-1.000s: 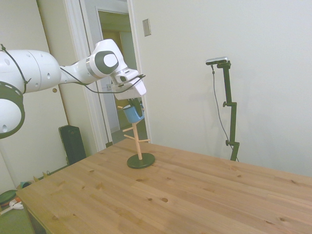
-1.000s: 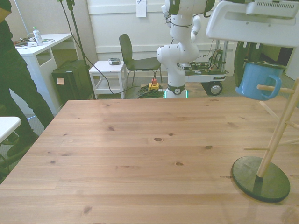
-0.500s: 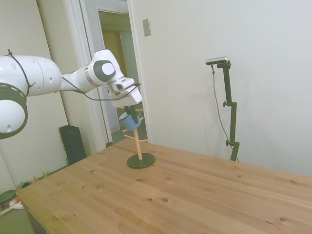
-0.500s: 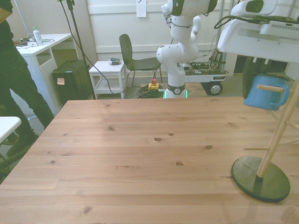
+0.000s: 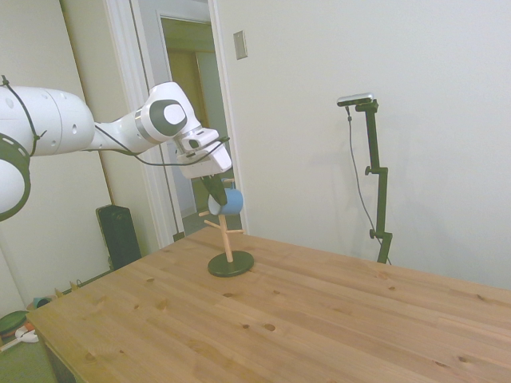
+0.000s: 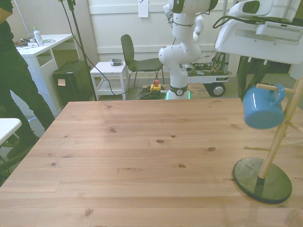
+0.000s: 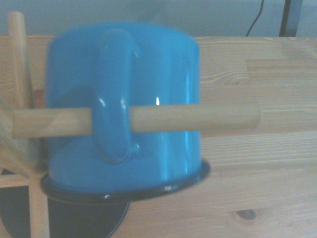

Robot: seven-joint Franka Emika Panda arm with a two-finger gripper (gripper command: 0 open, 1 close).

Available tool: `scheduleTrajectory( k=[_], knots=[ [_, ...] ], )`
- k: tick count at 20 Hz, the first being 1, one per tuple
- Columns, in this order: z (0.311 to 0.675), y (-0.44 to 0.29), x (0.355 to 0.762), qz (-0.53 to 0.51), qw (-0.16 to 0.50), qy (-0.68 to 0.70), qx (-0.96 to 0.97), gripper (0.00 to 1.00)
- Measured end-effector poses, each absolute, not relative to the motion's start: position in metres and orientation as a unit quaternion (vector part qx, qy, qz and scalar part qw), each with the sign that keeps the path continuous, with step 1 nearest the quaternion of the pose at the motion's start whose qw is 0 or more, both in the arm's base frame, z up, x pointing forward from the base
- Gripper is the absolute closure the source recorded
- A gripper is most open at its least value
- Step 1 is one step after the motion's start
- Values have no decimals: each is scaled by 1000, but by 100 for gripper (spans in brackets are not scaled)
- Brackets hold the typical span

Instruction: Hang the mug

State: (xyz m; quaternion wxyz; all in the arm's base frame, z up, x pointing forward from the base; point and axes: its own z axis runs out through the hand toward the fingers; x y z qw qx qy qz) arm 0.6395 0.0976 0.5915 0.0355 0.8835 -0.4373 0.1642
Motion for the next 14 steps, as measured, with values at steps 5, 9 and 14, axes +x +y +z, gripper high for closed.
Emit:
scheduleTrajectory(
  k=[5, 9, 14],
  knots=[
    [596, 83, 630, 171, 30, -444, 879, 0],
    [598, 50, 606, 175, 24, -463, 869, 0],
    [564, 1, 563, 163, 9, -476, 864, 0]
  ],
)
